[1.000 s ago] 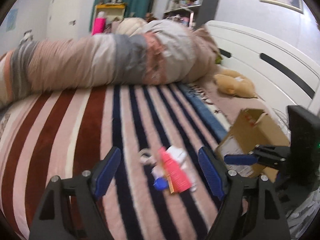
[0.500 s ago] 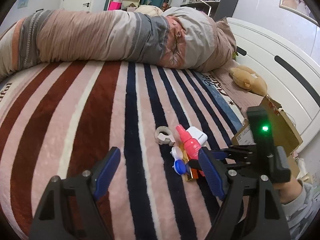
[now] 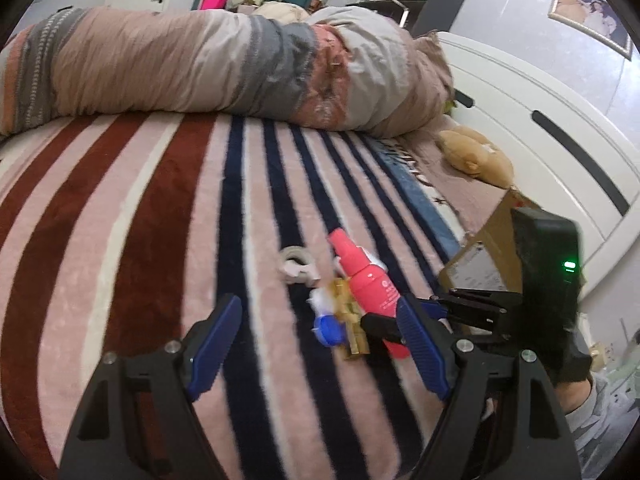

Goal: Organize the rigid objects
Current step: 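Lower the pink spray bottle into the box and open the right tool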

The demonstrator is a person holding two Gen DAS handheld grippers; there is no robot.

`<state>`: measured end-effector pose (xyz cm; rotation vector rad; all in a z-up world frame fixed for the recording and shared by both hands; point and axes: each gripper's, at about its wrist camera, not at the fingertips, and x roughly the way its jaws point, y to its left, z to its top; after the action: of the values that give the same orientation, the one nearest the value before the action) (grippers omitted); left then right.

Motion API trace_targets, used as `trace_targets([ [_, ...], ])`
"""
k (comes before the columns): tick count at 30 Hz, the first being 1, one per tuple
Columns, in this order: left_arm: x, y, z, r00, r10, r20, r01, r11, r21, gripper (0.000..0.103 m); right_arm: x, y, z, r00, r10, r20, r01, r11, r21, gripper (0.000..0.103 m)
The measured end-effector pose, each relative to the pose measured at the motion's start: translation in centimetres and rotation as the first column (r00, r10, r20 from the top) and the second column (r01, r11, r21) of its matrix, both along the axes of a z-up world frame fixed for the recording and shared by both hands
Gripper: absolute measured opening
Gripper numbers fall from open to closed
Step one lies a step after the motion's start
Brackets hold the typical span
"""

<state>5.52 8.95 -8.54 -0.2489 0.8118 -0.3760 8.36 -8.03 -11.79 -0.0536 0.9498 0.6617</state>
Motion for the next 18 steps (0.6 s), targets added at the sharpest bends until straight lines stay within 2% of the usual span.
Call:
trace_targets([
  [6, -0.6, -2.6, 2.9, 0.992, -0.112, 0.065, 0.118, 0.988, -0.098, 0.077, -3.8, -0.4, 4.7, 0.990, 0.094, 0.107, -0.104, 0.991, 0.085, 0.026],
  [7, -0.7, -2.9, 3.3, 0.991, -0.118, 0.071, 0.125, 0.987, -0.106, 0.074, -4.4, -0.7, 5.4, 0.986, 0.104, 0.131, -0.117, 0.988, 0.098, 0.026],
  [11, -1.0, -4.8, 5.6, 0.981, -0.159, 0.112, 0.174, 0.976, -0.134, 0.049, -6.5, -2.4, 8.1, 0.970, 0.118, 0.213, -0.148, 0.980, 0.131, 0.026],
  [13, -1.2, -6.2, 6.9, 0.971, -0.184, 0.155, 0.202, 0.973, -0.109, 0.037, -7.1, -4.0, 8.7, 0.966, 0.109, 0.234, -0.145, 0.979, 0.146, 0.026],
  [16, -1.8, -9.1, 8.8, 0.953, -0.228, 0.201, 0.243, 0.969, -0.051, 0.035, -7.7, -6.4, 9.9, 0.962, 0.072, 0.265, -0.119, 0.979, 0.166, 0.026],
  [18, -2.2, -11.9, 10.3, 0.932, -0.275, 0.236, 0.285, 0.959, -0.008, 0.032, -7.9, -8.2, 10.7, 0.959, 0.042, 0.281, -0.097, 0.978, 0.185, 0.026],
])
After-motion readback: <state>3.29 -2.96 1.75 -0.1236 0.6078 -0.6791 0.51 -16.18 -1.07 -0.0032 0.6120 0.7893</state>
